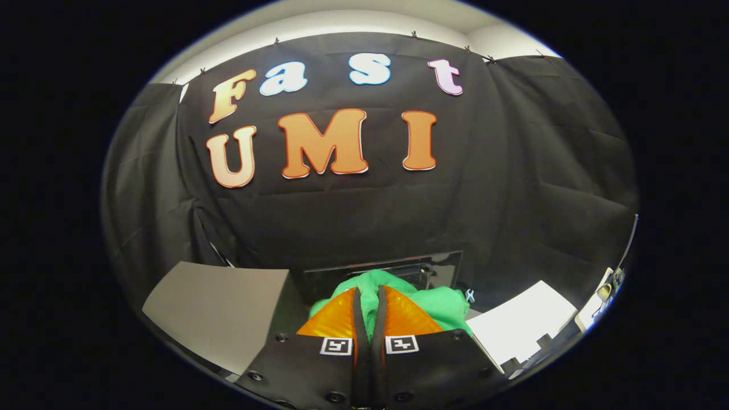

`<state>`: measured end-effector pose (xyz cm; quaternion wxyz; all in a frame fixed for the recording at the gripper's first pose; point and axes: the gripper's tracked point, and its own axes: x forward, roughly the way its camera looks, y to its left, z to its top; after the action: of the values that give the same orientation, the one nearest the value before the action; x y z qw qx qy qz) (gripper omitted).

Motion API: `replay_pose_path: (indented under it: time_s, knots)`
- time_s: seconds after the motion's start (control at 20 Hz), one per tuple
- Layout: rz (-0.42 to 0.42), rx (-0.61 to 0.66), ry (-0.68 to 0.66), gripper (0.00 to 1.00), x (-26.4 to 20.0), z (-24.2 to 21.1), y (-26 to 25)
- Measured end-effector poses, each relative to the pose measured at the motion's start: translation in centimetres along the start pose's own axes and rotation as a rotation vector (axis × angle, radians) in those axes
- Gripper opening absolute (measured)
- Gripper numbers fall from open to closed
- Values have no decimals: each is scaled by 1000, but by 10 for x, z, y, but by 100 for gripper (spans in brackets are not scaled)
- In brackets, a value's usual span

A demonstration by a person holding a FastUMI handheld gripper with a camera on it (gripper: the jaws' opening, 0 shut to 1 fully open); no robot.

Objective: Put the clothes into the washing machine and then close the washing machine lid.

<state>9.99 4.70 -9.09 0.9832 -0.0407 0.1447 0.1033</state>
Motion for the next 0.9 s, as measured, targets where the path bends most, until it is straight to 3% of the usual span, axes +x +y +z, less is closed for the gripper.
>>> replay_pose_path:
  time_s: [0.35,0.9]
  knots:
    - [-73,-13,96,8,43,-60,-65]
    - [-36,1,229,8,111,-142,-81]
